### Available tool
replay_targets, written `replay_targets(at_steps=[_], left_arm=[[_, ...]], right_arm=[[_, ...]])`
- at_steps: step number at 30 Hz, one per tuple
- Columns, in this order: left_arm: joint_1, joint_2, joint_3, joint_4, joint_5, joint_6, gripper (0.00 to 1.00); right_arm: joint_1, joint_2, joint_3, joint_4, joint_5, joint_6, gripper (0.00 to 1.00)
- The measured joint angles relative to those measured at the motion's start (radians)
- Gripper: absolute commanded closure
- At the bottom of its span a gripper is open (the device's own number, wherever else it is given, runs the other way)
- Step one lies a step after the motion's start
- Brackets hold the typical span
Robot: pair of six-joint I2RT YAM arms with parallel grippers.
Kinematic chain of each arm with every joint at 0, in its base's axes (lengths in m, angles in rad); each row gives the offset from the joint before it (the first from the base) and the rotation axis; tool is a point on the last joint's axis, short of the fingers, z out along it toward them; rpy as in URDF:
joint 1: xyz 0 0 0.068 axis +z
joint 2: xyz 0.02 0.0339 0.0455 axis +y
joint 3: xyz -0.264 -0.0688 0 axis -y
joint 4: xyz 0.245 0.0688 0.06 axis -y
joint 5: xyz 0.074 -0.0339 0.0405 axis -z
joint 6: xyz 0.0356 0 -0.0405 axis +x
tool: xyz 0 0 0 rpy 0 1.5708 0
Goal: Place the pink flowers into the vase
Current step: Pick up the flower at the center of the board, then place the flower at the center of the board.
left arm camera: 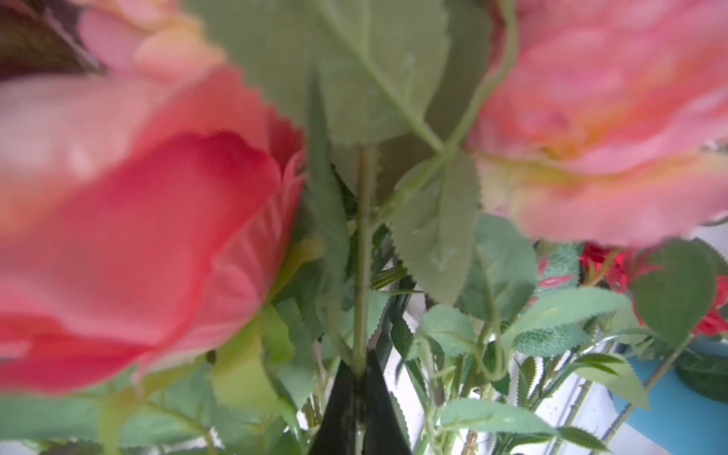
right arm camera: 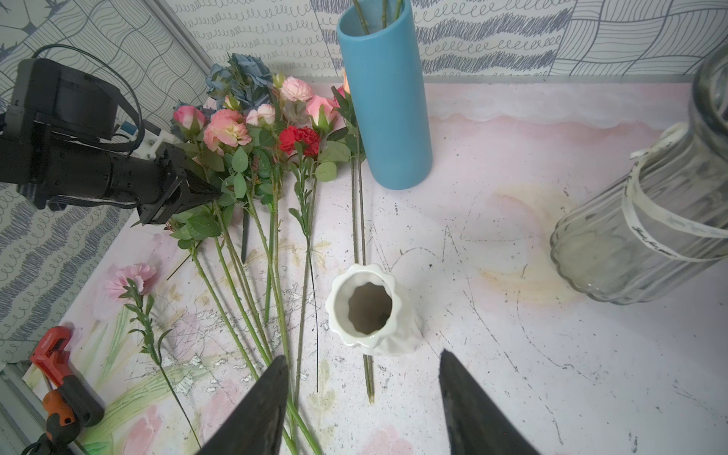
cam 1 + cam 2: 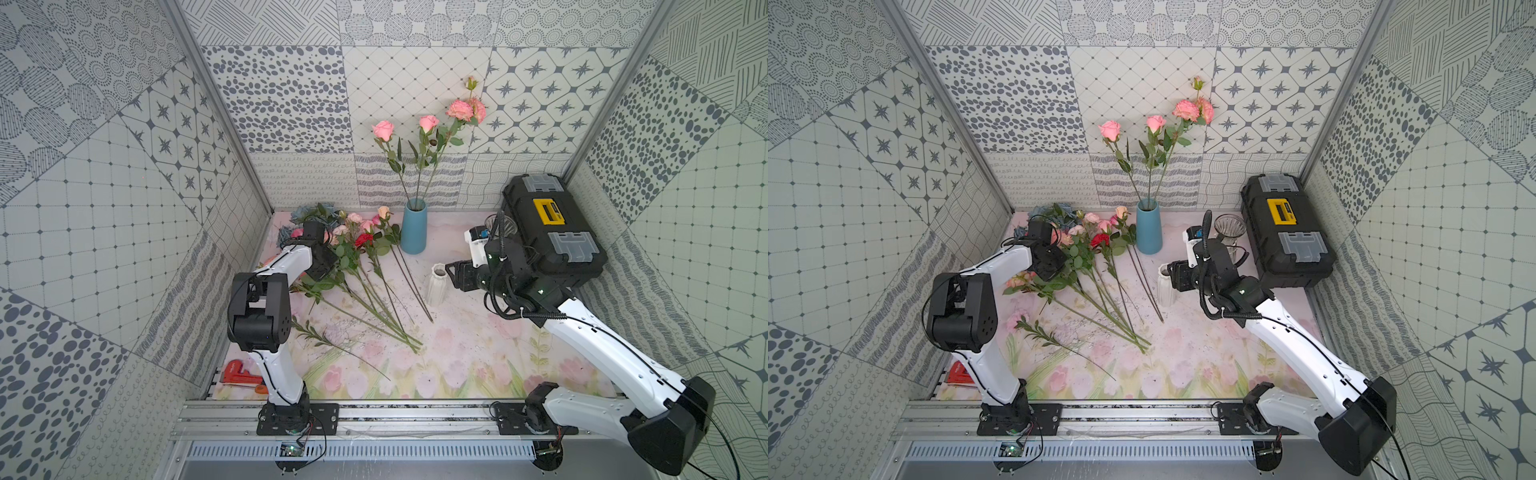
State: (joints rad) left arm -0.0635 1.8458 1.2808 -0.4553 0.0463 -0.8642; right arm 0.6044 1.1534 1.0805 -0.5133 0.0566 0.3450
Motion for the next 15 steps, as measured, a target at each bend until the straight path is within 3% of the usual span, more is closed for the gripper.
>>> replay_targets(at_steps=[8, 15], left_arm=[[-0.045, -0.101, 0.015, -0.034, -0.063, 0.003, 1.00], [-0.172, -0.090, 0.174, -0.080, -0.101, 0.013, 1.00]], right_arm=[[0.000, 0.000, 0.000, 0.000, 0.000, 0.000, 0.39], [0.000, -0.001, 0.000, -0.009, 0.006, 0.000, 0.39]])
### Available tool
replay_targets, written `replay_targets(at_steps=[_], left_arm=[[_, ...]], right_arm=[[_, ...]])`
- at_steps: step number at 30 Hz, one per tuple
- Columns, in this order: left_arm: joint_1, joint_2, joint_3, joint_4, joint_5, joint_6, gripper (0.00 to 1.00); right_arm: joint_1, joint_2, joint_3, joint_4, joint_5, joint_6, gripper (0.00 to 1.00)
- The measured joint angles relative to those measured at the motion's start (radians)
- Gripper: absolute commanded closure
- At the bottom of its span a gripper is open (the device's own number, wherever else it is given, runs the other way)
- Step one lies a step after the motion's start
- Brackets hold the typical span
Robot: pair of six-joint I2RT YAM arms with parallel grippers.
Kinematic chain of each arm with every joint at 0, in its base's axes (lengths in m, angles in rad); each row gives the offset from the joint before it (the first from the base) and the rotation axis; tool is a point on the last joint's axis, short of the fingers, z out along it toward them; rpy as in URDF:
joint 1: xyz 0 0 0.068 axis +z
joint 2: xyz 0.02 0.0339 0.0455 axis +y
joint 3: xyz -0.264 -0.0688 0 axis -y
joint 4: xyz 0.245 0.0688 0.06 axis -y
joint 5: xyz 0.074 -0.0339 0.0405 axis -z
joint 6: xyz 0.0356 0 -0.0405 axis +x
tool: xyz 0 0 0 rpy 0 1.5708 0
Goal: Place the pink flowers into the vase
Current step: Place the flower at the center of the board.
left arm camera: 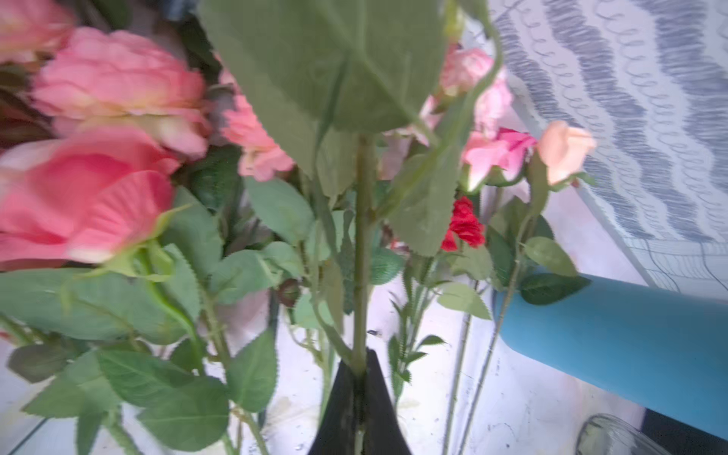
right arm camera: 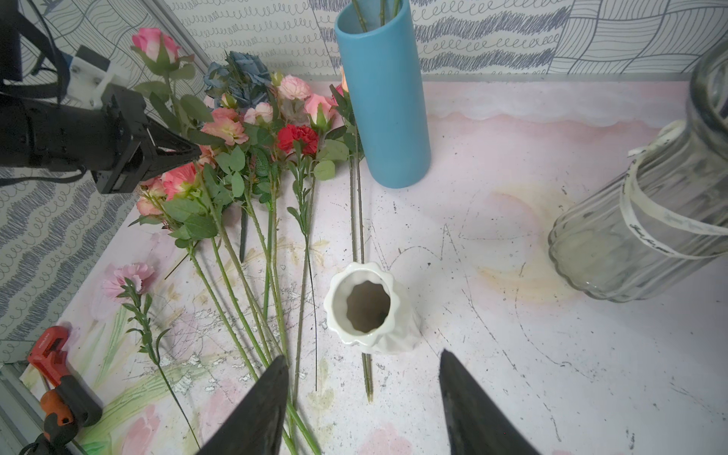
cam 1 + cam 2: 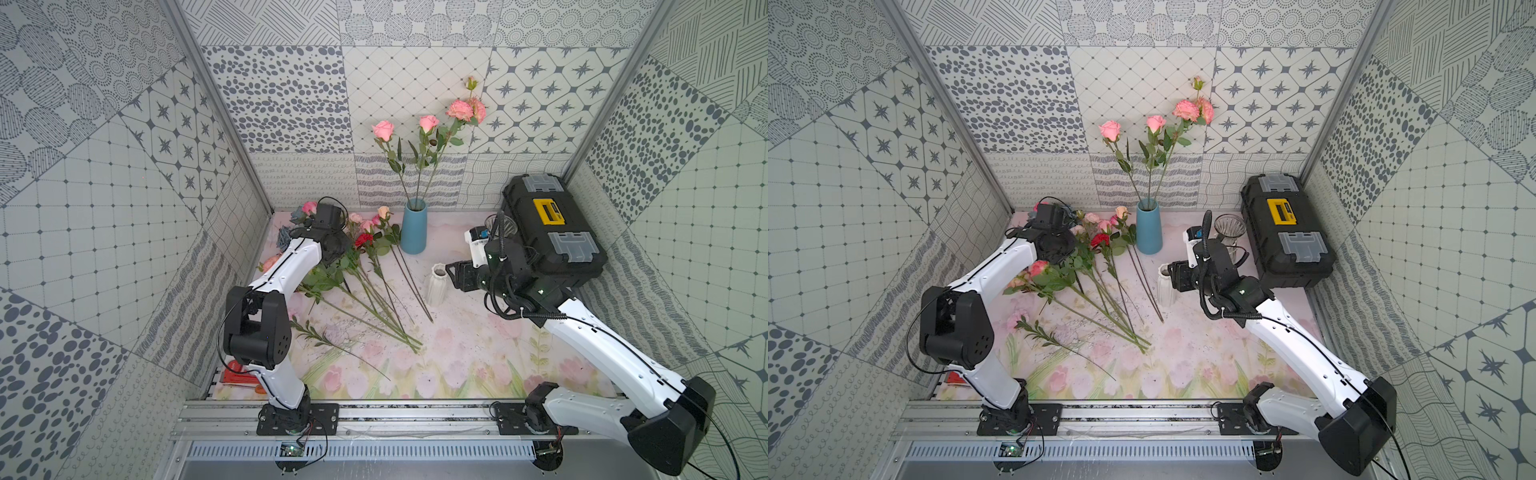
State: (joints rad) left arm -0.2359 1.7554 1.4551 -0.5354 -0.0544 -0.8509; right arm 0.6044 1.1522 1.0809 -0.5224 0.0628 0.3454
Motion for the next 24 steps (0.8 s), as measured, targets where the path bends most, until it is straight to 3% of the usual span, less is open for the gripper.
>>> replay_targets(at_steps=[10, 15, 19, 24], left_arm=[[-0.164, 0.395, 0.425, -0.024, 0.131, 0.025, 1.00], [-0.189, 0.538, 0.528, -0.029, 0.200, 0.024, 0.99], [-0.193, 0.600, 0.556, -0.028, 0.247, 0.024, 0.71], [-0.195, 0.597, 0.534, -0.027, 0.280, 0.024, 0.61]], right_arm=[[0.000, -0.034, 0.000, -0.019, 0.024, -0.001, 0.38], [-0.001, -0.053, 0.000, -0.025, 0.034, -0.001, 0.38], [-0.001, -0.056, 0.000, -0.031, 0.037, -0.002, 0.38], [-0.002, -0.056, 0.000, -0.036, 0.036, -0.001, 0.38]])
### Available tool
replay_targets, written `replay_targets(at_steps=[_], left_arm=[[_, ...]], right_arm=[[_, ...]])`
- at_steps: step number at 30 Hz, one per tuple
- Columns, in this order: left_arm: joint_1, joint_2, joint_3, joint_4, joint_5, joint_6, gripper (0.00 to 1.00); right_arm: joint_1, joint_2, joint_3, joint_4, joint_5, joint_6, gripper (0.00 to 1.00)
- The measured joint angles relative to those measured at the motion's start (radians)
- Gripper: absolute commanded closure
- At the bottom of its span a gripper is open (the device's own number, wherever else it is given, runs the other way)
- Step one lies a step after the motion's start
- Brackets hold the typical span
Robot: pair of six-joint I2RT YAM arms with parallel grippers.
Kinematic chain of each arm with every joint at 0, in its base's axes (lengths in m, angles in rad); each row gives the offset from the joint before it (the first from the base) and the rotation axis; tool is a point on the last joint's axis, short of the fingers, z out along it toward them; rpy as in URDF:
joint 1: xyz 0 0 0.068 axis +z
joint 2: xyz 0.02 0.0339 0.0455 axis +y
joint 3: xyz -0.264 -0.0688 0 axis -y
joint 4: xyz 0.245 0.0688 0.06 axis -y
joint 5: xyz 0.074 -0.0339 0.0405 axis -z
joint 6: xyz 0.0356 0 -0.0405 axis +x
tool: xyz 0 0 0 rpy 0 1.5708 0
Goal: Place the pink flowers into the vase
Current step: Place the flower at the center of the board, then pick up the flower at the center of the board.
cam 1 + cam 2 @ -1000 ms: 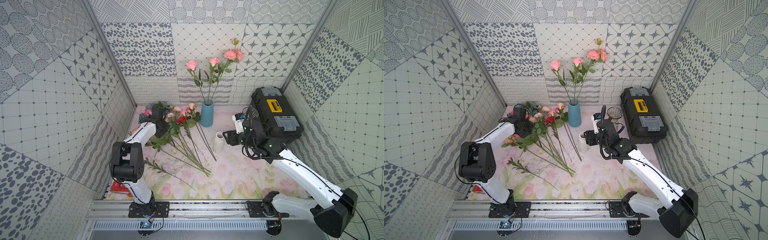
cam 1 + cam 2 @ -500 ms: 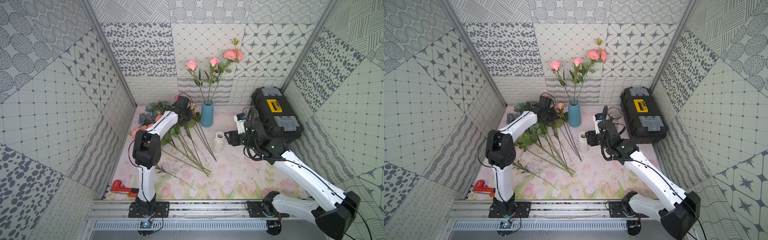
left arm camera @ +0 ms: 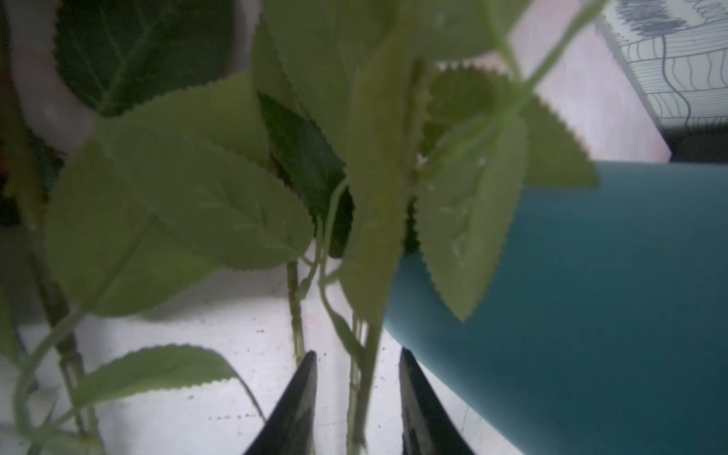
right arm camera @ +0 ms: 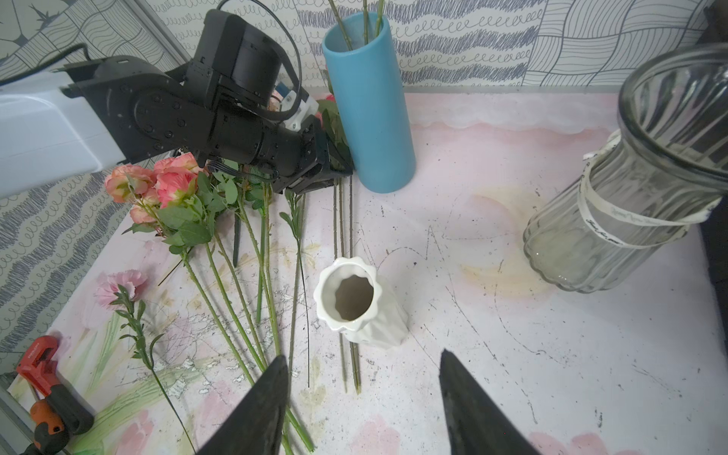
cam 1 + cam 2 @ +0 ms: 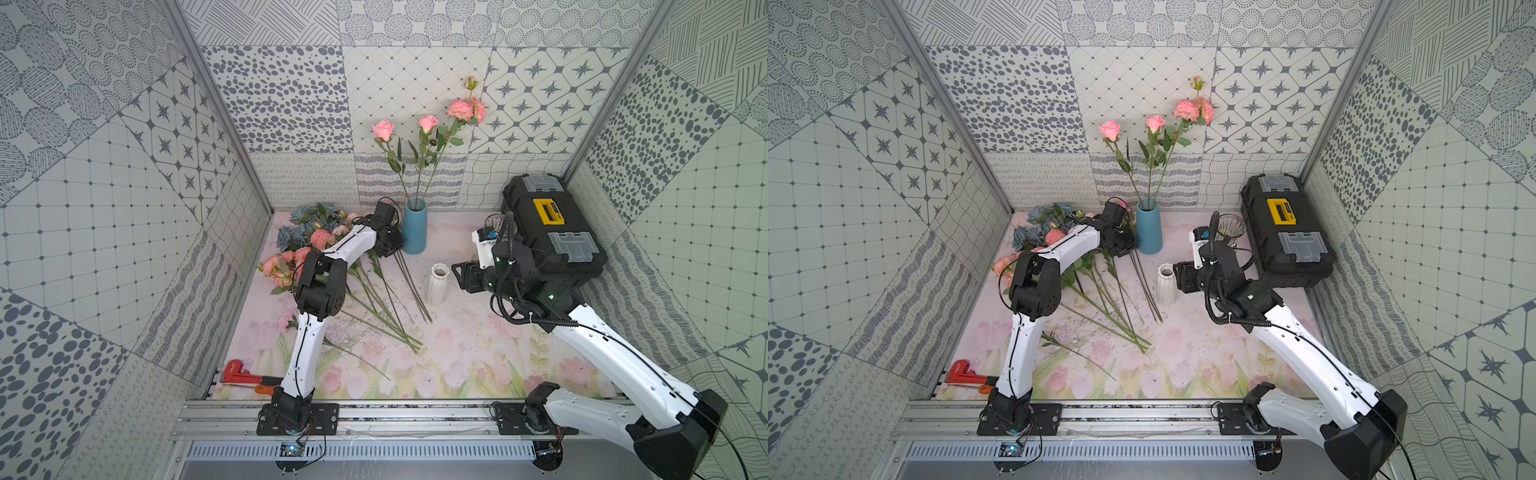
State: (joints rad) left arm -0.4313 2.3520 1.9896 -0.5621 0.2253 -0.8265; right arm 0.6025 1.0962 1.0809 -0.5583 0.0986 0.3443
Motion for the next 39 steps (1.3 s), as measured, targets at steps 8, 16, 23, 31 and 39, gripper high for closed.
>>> replay_targets(at_steps=[8, 16, 23, 31, 39], left_arm=[[0.001, -0.213, -0.159, -0.003, -0.058, 0.028, 0.49], [0.070, -0.544, -0.445, -0.008, -0.175, 0.005, 0.57], [0.168, -0.744, -0.699, -0.021, -0.237, -0.053, 0.65], [0.203, -0.738, -0.851, -0.007, -0.238, -0.107, 0.74], [0.205, -0.693, -0.900, 0.040, -0.234, -0.143, 0.77]], right_arm=[[-0.002, 0.003, 0.000, 0.001, -0.009, 0.001, 0.38], [-0.002, 0.005, -0.001, 0.010, -0.027, 0.005, 0.38], [-0.002, 0.011, -0.005, 0.030, -0.033, 0.005, 0.38], [-0.002, 0.020, -0.012, 0.039, -0.039, 0.005, 0.38], [-0.002, 0.025, -0.012, 0.039, -0.039, 0.005, 0.38]])
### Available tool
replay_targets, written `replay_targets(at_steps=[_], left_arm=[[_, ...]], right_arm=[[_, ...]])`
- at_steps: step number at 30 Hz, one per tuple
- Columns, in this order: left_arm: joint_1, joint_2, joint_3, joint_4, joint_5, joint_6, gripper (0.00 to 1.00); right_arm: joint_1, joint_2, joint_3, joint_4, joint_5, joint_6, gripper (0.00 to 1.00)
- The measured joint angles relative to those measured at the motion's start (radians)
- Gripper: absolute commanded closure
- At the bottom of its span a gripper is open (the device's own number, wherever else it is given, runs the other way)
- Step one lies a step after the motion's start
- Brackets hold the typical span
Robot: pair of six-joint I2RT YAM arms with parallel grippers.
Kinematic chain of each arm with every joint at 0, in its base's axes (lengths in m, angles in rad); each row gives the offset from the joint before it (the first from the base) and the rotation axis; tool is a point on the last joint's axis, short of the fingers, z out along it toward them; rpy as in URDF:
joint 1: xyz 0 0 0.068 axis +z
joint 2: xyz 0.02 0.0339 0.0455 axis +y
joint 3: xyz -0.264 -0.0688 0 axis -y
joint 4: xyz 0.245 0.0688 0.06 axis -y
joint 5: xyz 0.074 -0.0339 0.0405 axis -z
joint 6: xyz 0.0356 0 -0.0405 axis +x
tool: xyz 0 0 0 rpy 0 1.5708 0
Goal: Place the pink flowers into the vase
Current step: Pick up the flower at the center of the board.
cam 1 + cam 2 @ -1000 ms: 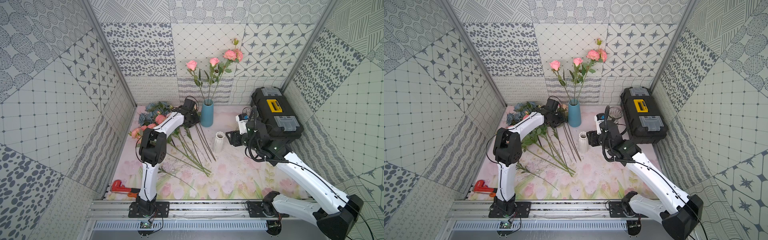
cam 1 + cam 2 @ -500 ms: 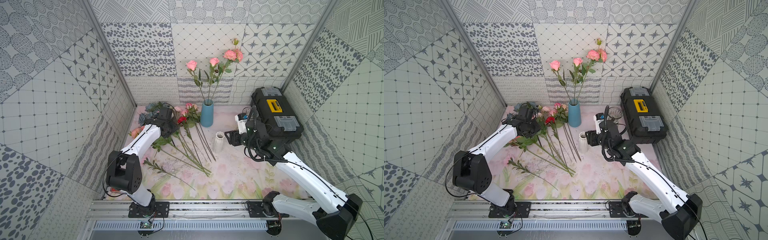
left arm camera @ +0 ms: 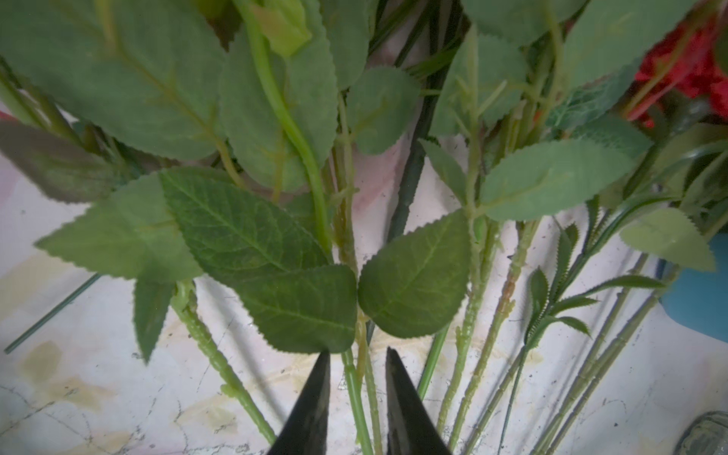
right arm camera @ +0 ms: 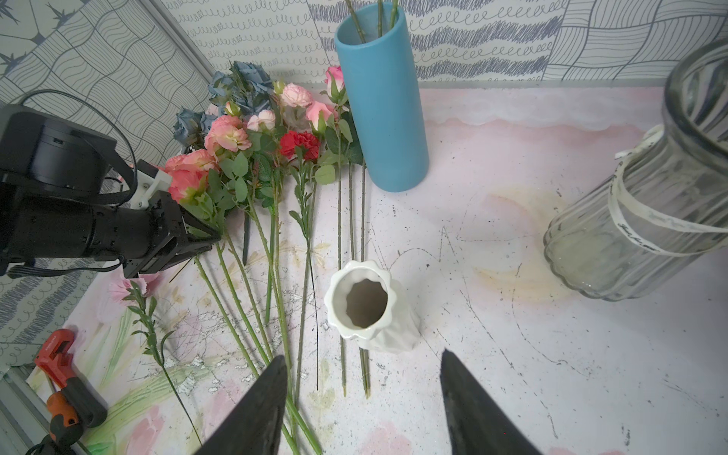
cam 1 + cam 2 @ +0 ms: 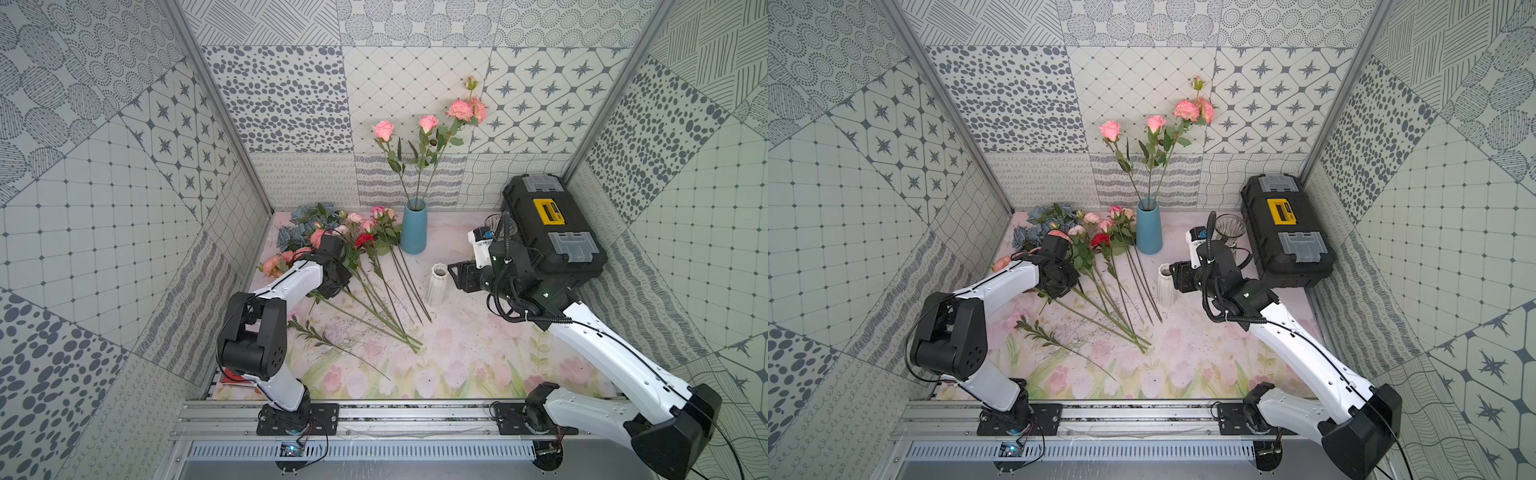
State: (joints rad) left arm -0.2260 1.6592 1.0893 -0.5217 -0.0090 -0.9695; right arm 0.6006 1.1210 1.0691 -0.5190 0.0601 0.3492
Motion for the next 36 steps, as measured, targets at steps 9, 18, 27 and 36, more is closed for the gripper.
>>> replay_targets(at_steps=[9, 18, 27, 36], left_arm=[[0.004, 0.039, -0.015, 0.034, 0.004, -0.018, 0.82], [0.005, 0.046, -0.023, 0.066, 0.011, -0.041, 1.00], [-0.009, -0.051, 0.035, 0.028, -0.020, -0.035, 1.00], [-0.007, -0.157, 0.132, -0.006, -0.060, 0.012, 1.00]], right_arm=[[0.000, 0.005, 0.000, 0.001, 0.000, 0.000, 0.38], [0.000, 0.006, 0.000, 0.000, 0.000, 0.001, 0.38], [0.000, 0.006, 0.000, 0.000, -0.002, 0.001, 0.38], [-0.001, 0.008, 0.002, -0.002, -0.009, -0.002, 0.38]])
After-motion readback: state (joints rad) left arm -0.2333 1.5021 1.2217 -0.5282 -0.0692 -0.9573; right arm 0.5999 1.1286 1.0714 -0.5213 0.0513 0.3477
